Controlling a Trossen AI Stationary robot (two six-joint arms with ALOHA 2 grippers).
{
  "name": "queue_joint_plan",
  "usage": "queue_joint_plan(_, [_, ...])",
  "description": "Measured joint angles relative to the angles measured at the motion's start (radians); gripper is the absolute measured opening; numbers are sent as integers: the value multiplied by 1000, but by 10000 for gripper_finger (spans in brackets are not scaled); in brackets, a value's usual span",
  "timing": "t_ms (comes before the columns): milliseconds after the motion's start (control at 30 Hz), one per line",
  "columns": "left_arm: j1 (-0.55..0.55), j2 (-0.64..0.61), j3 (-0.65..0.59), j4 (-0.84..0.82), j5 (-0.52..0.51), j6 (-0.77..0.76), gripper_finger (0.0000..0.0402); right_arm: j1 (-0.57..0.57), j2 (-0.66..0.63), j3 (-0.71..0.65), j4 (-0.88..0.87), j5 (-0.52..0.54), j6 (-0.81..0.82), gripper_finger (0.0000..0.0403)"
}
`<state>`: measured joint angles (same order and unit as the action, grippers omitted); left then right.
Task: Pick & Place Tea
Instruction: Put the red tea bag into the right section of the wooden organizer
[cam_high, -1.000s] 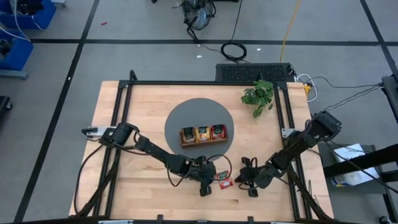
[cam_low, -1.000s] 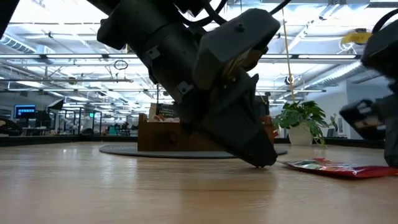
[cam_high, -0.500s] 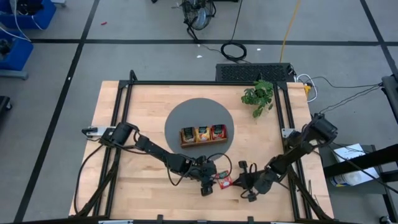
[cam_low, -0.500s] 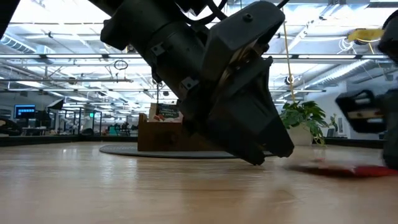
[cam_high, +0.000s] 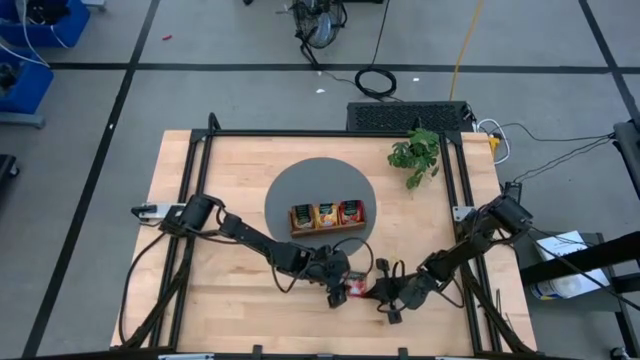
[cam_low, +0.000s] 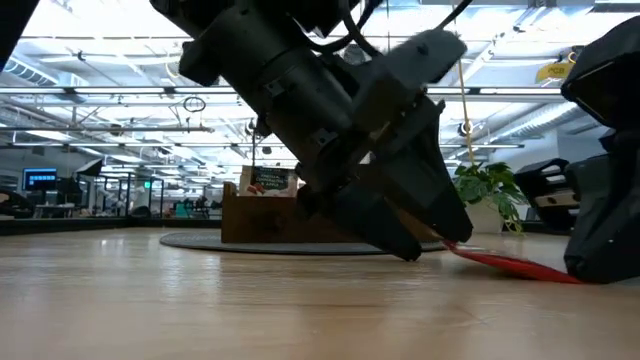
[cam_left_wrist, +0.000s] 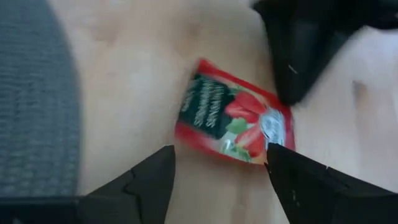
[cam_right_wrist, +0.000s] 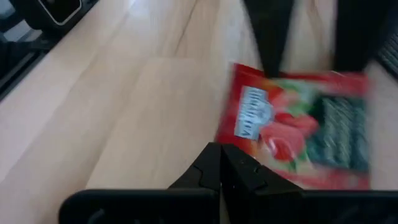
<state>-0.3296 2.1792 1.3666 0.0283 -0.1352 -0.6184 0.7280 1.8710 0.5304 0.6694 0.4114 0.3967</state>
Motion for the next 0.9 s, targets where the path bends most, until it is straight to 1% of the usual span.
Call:
queue_joint_plan(133, [18, 0, -1, -3, -40, -40, 255, -1, 34, 0, -2, -8, 27, 0])
queue_joint_plan(267, [34, 0, -1, -2, -48, -75, 255, -3, 71, 0, 13, -10, 57, 0])
queue_joint_plan(400, [40, 0, -1, 16, -47, -75, 255, -3, 95, 0, 44, -19, 62, 0])
queue_joint_plan(733, [35, 2, -2, 61, 83, -64, 255, -4, 98, -1, 48, -32, 63, 0])
queue_joint_plan(900, [28, 2, -2, 145, 117, -32, 255, -10, 98, -2, 49, -44, 63, 0])
